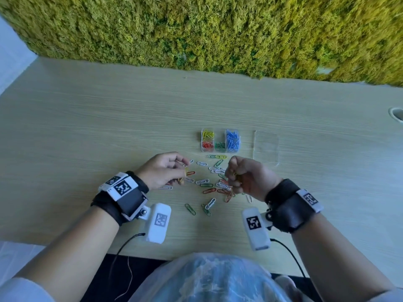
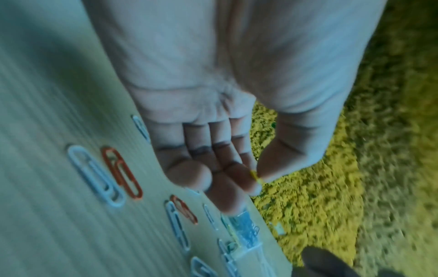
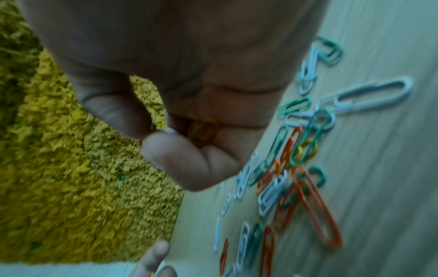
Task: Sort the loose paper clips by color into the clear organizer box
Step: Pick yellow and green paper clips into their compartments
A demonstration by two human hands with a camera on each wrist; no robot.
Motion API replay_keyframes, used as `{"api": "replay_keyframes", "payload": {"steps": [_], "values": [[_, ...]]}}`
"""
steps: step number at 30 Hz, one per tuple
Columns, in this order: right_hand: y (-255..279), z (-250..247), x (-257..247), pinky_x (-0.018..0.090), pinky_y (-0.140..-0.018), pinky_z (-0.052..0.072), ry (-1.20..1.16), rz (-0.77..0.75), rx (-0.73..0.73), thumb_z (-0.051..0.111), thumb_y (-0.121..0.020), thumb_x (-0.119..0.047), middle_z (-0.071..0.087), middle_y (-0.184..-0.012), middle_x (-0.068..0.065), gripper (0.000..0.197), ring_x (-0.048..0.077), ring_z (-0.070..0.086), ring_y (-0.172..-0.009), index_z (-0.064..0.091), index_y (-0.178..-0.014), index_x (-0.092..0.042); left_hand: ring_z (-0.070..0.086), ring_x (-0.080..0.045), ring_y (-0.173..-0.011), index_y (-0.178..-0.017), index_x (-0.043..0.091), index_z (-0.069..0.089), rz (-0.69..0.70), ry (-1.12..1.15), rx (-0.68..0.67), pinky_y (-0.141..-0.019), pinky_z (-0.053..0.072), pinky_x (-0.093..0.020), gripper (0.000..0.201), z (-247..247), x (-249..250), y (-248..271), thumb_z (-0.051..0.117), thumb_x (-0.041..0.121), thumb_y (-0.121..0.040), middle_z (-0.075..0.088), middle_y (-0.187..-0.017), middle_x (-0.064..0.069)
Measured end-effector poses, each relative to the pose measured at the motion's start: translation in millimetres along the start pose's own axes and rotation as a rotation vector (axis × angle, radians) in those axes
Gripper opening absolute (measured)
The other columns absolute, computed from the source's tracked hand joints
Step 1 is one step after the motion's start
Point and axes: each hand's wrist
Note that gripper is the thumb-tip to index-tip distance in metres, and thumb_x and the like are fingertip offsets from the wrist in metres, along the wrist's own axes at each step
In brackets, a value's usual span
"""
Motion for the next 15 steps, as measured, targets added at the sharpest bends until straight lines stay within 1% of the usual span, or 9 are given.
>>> {"api": "replay_keyframes", "payload": {"steps": [2,4,6,8,10,11,12,14,15], "values": [[1.9,-11.7,-3.7,0.017,-0.039,0.035,-0.078,-0.035,-0.01,0.04,-0.056,-0.002,0.046,-0.061,0.004,0.016,0.013,0.04,-0.046,0.043,-0.066,-0.014,0.058,-0.013,-0.054,-0.089,0.011,0.059,-0.04,0.167,-0.023,-0.047,0.047,-0.02,0.021,1.5,2.0,-2.4,0.05,-0.007,-0.088,0.06,-0.066,-0.006],[3.9,-20.3,-8.8,0.017,-0.037,0.035,-0.095,-0.06,0.013,0.044,-0.058,-0.003,0.048,-0.063,0.002,0.017,0.012,0.041,-0.047,0.048,-0.07,-0.014,0.054,-0.015,-0.051,-0.08,0.007,0.054,-0.071,0.328,-0.05,-0.042,0.045,-0.022,0.015,6.0,3.5,-4.4,0.047,-0.006,-0.083,0.052,-0.064,-0.008],[4.3,-26.6,-15.7,0.017,-0.035,0.033,-0.043,-0.096,0.116,0.044,-0.069,-0.002,0.047,-0.063,0.002,0.015,0.011,0.04,-0.045,0.051,-0.075,-0.014,0.048,-0.013,-0.045,-0.071,0.007,0.047,-0.105,0.417,-0.082,-0.037,0.039,-0.02,0.011,12.8,5.6,-6.0,0.042,-0.001,-0.076,0.045,-0.063,-0.006],[2.6,-30.7,-24.1,0.016,-0.033,0.031,0.011,-0.134,0.254,0.042,-0.082,0.002,0.045,-0.064,0.004,0.019,0.01,0.04,-0.044,0.053,-0.08,-0.013,0.04,-0.009,-0.041,-0.069,0.01,0.043,-0.141,0.417,-0.126,-0.035,0.031,-0.017,0.016,20.1,8.4,-8.3,0.036,0.0,-0.079,0.04,-0.063,-0.003],[1.1,-34.4,-31.9,0.016,-0.034,0.028,0.071,-0.14,0.353,0.041,-0.091,0.001,0.044,-0.063,0.005,0.02,0.01,0.038,-0.043,0.054,-0.083,-0.011,0.033,-0.005,-0.039,-0.07,0.013,0.045,-0.148,0.274,-0.157,-0.035,0.025,-0.015,0.018,28.4,13.7,-12.5,0.04,0.004,-0.085,0.037,-0.063,0.001],[0.5,-35.8,-34.8,0.016,-0.034,0.026,0.139,-0.133,0.383,0.045,-0.093,-0.003,0.042,-0.061,0.004,0.016,0.01,0.036,-0.042,0.056,-0.084,-0.011,0.032,-0.004,-0.039,-0.072,0.014,0.048,-0.13,0.107,-0.154,-0.036,0.025,-0.015,0.018,32.4,16.7,-15.6,0.044,0.009,-0.089,0.039,-0.063,0.002],[-0.4,-36.1,-37.0,0.016,-0.035,0.025,0.256,-0.119,0.405,0.05,-0.093,-0.007,0.04,-0.06,0.002,0.013,0.009,0.034,-0.041,0.058,-0.084,-0.01,0.035,-0.003,-0.04,-0.076,0.016,0.052,-0.095,-0.108,-0.131,-0.037,0.028,-0.015,0.015,36.7,20.1,-19.6,0.05,0.016,-0.091,0.044,-0.063,0.003],[-0.5,-33.1,-37.6,0.016,-0.036,0.028,0.684,-0.073,0.446,0.059,-0.091,-0.017,0.041,-0.057,-0.002,0.009,0.007,0.035,-0.041,0.063,-0.085,-0.012,0.045,-0.004,-0.048,-0.083,0.021,0.059,0.02,-0.513,-0.066,-0.046,0.038,-0.017,0.01,45.5,26.9,-28.3,0.058,0.029,-0.088,0.058,-0.069,0.004],[-0.1,-30.4,-34.9,0.017,-0.039,0.031,0.948,-0.056,0.458,0.063,-0.089,-0.023,0.045,-0.058,-0.005,0.011,0.006,0.038,-0.044,0.067,-0.086,-0.013,0.045,-0.006,-0.048,-0.086,0.024,0.06,0.071,-0.638,-0.042,-0.047,0.038,-0.019,0.008,49.8,30.8,-32.1,0.059,0.032,-0.087,0.06,-0.068,0.004]]}}
Point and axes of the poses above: each hand's wrist, its own y-axis away from the middle knuckle, its own z-axis out of the palm, x = y × z
